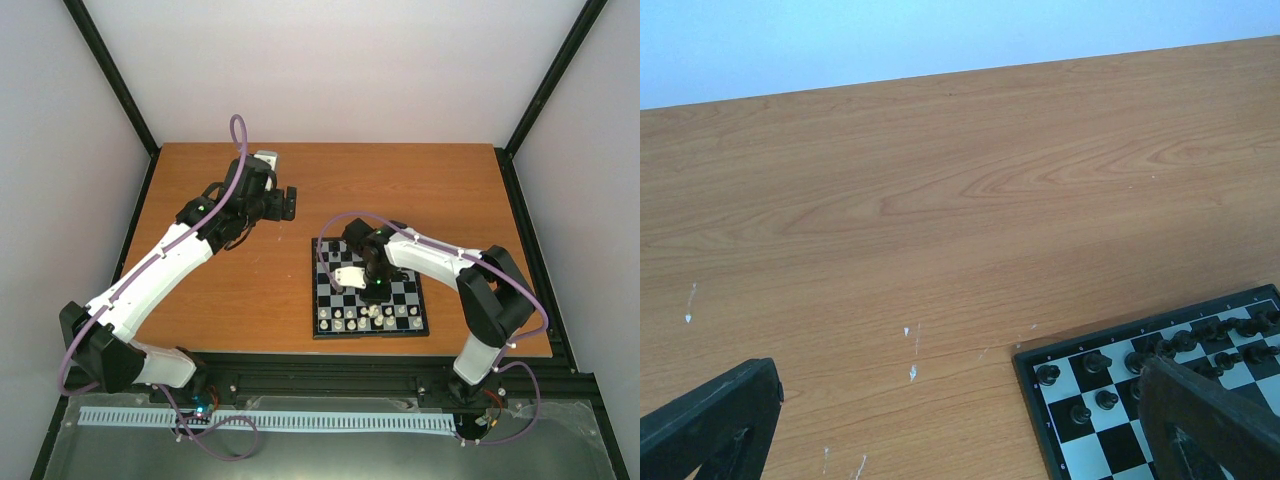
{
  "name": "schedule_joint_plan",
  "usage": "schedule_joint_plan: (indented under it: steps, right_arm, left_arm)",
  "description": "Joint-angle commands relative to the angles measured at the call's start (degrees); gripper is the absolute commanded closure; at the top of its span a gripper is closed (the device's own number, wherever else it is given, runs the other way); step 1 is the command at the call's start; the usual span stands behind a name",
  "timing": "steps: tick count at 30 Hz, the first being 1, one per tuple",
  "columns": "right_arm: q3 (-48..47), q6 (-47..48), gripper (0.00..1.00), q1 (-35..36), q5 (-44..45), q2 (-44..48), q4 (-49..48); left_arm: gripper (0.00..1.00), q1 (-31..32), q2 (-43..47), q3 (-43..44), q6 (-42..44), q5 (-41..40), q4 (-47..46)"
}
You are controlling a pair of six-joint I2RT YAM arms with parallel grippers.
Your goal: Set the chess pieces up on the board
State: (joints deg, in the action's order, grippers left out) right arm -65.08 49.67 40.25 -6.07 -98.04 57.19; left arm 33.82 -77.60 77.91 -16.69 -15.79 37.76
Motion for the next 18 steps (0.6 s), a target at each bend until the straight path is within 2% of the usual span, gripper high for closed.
schedule_joint_plan:
  steps: [1, 18]
  right_arm:
    - [0.73, -0.52, 0.74, -0.8, -1.3, -0.16, 0.19]
    - [-0.46, -1.14, 0.7, -1.49, -3.67, -0.86, 2.31]
  left_arm:
    - [0.0, -0.25, 0.4, 0.25, 0.87, 0.55, -0.53]
    - [0.0, -0.25, 0.17, 0.4, 0.96, 0.98, -0.5]
